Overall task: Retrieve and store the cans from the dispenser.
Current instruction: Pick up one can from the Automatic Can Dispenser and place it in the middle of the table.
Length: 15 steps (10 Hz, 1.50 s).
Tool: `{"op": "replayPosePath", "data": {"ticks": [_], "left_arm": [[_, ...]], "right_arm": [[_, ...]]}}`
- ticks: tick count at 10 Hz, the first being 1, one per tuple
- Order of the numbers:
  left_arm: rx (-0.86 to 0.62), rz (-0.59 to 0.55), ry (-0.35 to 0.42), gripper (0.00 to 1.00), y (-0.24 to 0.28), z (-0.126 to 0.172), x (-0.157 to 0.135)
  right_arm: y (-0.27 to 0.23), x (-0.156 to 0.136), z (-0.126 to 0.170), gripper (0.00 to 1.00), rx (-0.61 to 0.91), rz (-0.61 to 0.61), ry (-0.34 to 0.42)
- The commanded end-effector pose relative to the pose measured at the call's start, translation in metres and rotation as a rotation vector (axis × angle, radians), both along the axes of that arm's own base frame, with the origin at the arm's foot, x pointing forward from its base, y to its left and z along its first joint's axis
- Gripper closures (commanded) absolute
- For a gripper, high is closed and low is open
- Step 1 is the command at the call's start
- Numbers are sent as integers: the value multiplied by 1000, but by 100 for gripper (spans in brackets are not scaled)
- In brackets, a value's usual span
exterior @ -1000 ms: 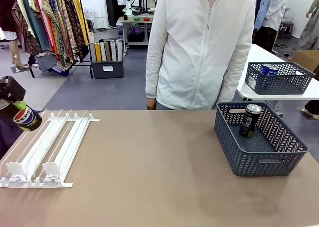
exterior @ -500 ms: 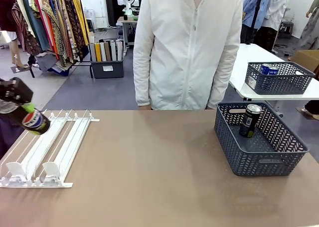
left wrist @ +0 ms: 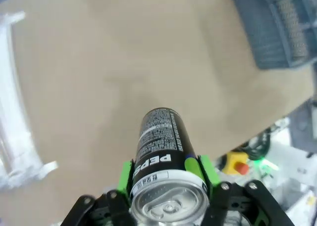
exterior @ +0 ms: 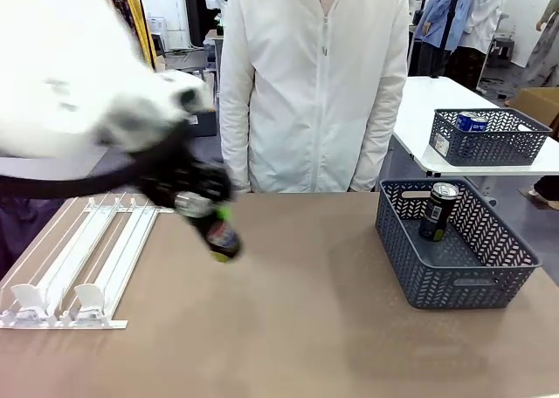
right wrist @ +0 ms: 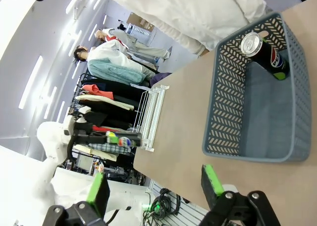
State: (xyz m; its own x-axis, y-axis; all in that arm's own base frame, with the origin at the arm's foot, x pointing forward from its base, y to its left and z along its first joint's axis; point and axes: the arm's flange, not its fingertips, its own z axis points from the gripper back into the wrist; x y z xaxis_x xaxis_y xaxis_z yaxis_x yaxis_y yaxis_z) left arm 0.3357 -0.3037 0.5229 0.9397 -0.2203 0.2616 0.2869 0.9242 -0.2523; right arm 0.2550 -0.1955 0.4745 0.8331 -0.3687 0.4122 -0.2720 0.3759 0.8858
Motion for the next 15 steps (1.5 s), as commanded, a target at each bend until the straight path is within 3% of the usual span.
{"op": "replayPosePath", "data": {"ticks": [1,2,6,11,12,13,15], "left_arm": [[139,-40,-42,100,-64,-15,43],[185,-50,-71,100,-93,-36,44],[252,-107,22,100,-120,-100,43],[243,-85,53,100,-111,-109,47],[248,-82,55,59,-111,-109,47],[256,-82,55,3,-110,-109,47],[256,-69,42,0,-110,-108,48]], "right_arm": [[0,3,2,0,16,-5,-33],[0,3,2,0,16,-5,-33],[0,3,2,0,16,-5,-33],[0,3,2,0,16,-5,-33],[0,3,2,0,16,-5,-33],[0,3,2,0,16,-5,-33],[0,3,2,0,16,-5,-33]]}}
